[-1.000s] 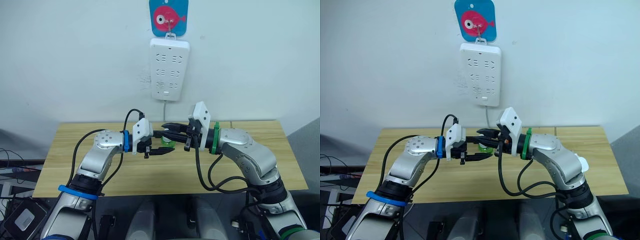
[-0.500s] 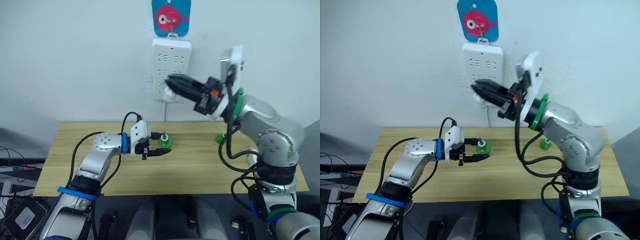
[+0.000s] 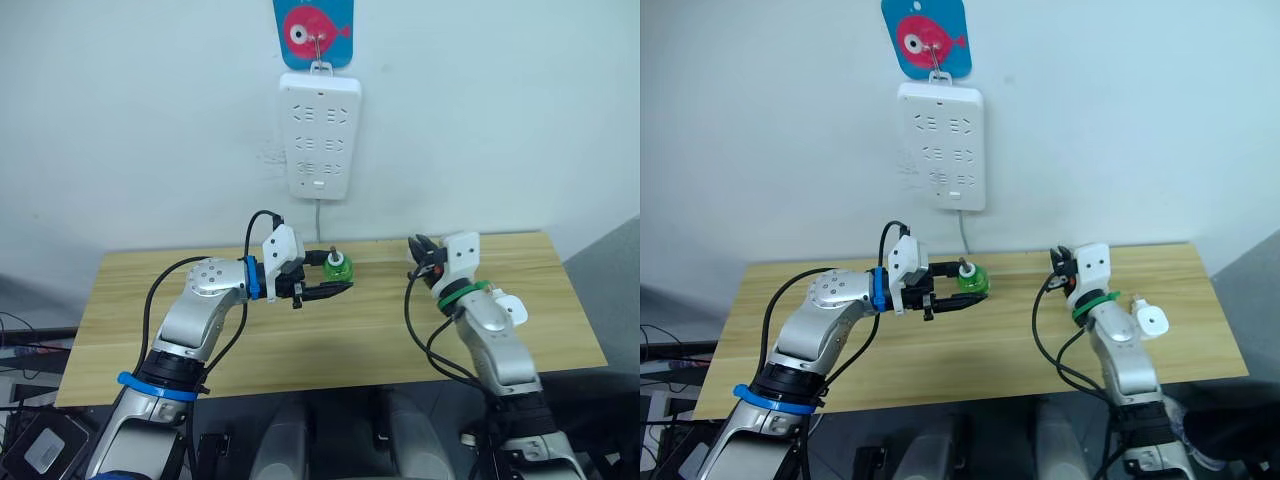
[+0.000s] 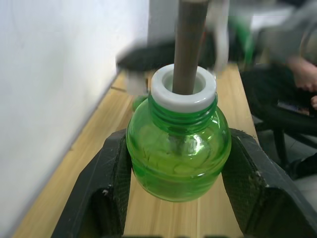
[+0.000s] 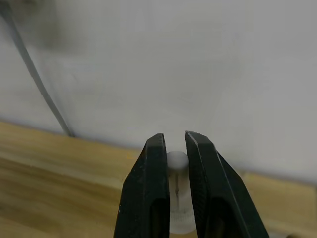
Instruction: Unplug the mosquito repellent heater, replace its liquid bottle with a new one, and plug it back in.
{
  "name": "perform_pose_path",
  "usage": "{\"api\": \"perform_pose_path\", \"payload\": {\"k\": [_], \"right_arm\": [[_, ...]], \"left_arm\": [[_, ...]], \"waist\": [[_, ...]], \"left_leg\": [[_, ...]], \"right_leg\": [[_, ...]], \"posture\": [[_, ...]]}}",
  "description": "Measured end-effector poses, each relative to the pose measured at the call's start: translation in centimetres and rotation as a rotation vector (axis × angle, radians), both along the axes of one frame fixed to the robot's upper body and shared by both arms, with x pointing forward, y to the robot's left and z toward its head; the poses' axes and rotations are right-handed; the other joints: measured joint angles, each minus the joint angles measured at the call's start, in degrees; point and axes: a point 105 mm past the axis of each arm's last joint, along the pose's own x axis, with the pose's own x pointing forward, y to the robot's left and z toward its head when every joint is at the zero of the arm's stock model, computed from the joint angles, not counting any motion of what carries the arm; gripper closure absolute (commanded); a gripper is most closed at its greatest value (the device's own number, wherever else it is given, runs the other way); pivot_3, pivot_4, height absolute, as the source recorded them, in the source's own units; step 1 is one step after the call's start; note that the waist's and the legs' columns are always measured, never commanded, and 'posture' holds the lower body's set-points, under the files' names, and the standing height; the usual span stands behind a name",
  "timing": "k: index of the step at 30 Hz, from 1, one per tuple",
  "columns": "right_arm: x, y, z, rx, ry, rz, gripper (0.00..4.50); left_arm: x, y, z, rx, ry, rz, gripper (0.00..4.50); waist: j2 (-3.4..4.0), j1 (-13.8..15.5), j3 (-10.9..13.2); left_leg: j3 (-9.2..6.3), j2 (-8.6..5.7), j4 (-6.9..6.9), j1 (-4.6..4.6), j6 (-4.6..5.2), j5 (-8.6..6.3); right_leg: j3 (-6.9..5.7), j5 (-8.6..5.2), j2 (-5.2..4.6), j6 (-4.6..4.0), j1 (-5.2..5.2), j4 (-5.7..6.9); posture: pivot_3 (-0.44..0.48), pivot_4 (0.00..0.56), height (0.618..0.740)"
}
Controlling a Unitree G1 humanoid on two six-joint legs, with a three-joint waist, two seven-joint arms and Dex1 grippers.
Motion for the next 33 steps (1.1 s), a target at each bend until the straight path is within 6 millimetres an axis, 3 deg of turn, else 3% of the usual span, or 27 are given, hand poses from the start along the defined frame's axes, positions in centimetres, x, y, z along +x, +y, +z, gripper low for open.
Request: {"api": "perform_pose_path", "payload": {"k": [7, 14, 23, 29, 33], "right_arm": [[1.0, -0.1, -2.0, -0.015, -0.006, -0.02, 4.3], [1.7, -0.2, -2.8, -0.005, -0.009, -0.03, 4.3], [1.4, 0.2, -2.4, -0.017, -0.04, 0.032, 1.07], [-0.4, 1.1, 0.4, -0.042, -0.092, 0.186, 1.07], [-3.3, 2.7, 3.2, -0.066, -0.053, 0.44, 1.07]], "left_arm": [[-1.1, 1.9, -0.3, 0.046, 0.063, 0.047, 2.24], [-1.1, 2.8, -0.1, 0.058, 0.077, 0.069, 2.24], [-1.0, 2.7, 0.0, 0.052, 0.068, 0.066, 2.24], [-0.4, 2.4, 0.0, 0.032, 0.043, 0.067, 2.24], [0.1, 2.2, -0.3, 0.03, 0.027, 0.061, 2.24]], "waist": [[0.11, 0.3, 2.32], [0.2, 0.4, 2.83], [0.2, 0.4, 2.86], [0.18, 0.43, 2.82], [0.18, 0.58, 2.2]], "left_leg": [[0.01, -0.02, 0.03, -0.05, -0.04, 0.03], [0.01, -0.02, 0.01, -0.05, -0.14, 0.08], [-0.01, -0.02, 0.01, -0.08, -0.18, 0.1], [-0.06, -0.02, 0.02, -0.12, -0.2, 0.11], [-0.14, -0.05, 0.03, -0.21, -0.22, 0.12]], "right_leg": [[0.0, 0.0, -0.02, 0.0, -0.03, -0.01], [0.0, 0.0, -0.02, 0.0, -0.04, -0.01], [0.02, 0.0, -0.05, 0.0, -0.04, -0.05], [0.01, 0.0, -0.07, 0.01, -0.05, -0.07], [-0.01, 0.01, -0.1, 0.01, -0.08, -0.11]], "posture": [[0.086, 0.431, 0.74], [0.104, 0.422, 0.74], [0.073, 0.371, 0.74], [0.054, 0.304, 0.74], [0.044, 0.263, 0.74]]}}
